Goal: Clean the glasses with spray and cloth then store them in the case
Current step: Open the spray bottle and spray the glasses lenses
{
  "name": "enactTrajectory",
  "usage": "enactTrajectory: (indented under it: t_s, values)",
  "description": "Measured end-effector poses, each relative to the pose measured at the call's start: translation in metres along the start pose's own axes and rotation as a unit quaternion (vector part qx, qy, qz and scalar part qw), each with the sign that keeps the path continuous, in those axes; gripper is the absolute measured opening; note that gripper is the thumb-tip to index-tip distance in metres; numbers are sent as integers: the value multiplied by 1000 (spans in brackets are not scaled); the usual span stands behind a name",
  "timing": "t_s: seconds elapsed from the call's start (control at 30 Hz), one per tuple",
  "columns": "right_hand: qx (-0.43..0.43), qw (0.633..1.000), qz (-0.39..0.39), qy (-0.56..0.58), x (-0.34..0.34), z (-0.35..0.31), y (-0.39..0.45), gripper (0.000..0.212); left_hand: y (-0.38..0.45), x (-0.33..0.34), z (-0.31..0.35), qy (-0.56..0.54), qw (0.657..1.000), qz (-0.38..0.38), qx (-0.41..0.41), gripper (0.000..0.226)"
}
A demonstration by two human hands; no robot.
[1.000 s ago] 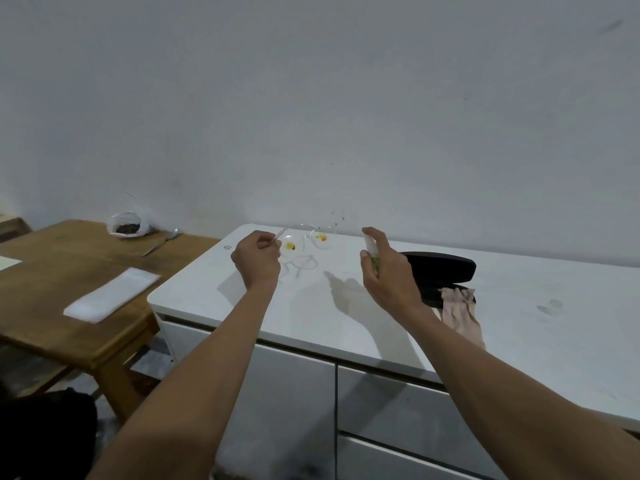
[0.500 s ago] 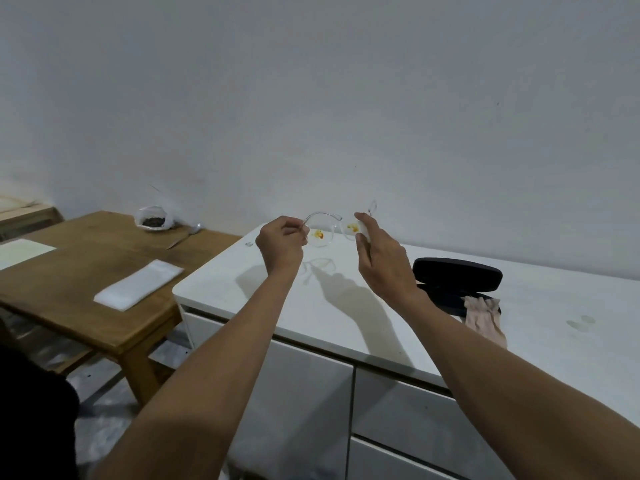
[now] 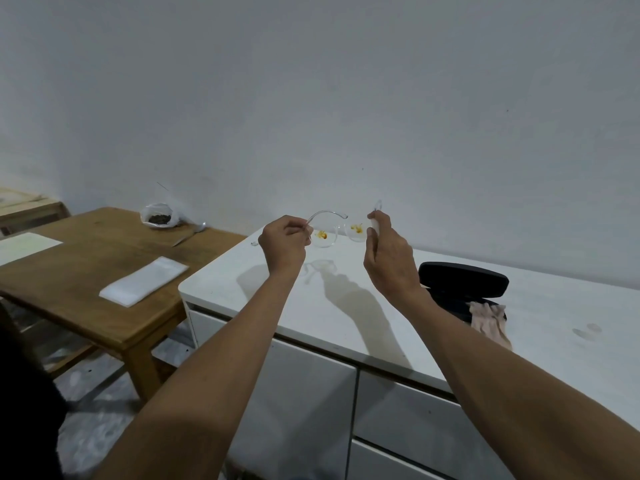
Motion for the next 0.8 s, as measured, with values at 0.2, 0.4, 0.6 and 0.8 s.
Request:
enactTrajectory:
  t_s: [0.2, 0.4, 0.6, 0.8]
  values:
    - [-34, 999, -3, 5, 3, -10, -6, 42, -1, 2, 2, 1, 1000, 2, -9, 8]
    - [-88, 996, -14, -10, 14, -25, -8, 46, -2, 3, 5, 9, 1000, -1, -2, 8]
    - [-75, 997, -7, -11, 20, -27, -6, 36, 0, 0, 8, 12, 1000, 0, 7, 8]
    - [23, 999, 25, 25, 13, -17, -4, 37, 3, -6, 7, -6, 1000, 0, -2, 8]
Point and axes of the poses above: each hand's wrist, its own y-axis towards the middle knuckle, its own x-axis out of the palm, z = x × y, the point moved 3 cm from there along y, towards the middle knuckle, and after that the axes turned 6 degrees about x, right-handed, at the moved point
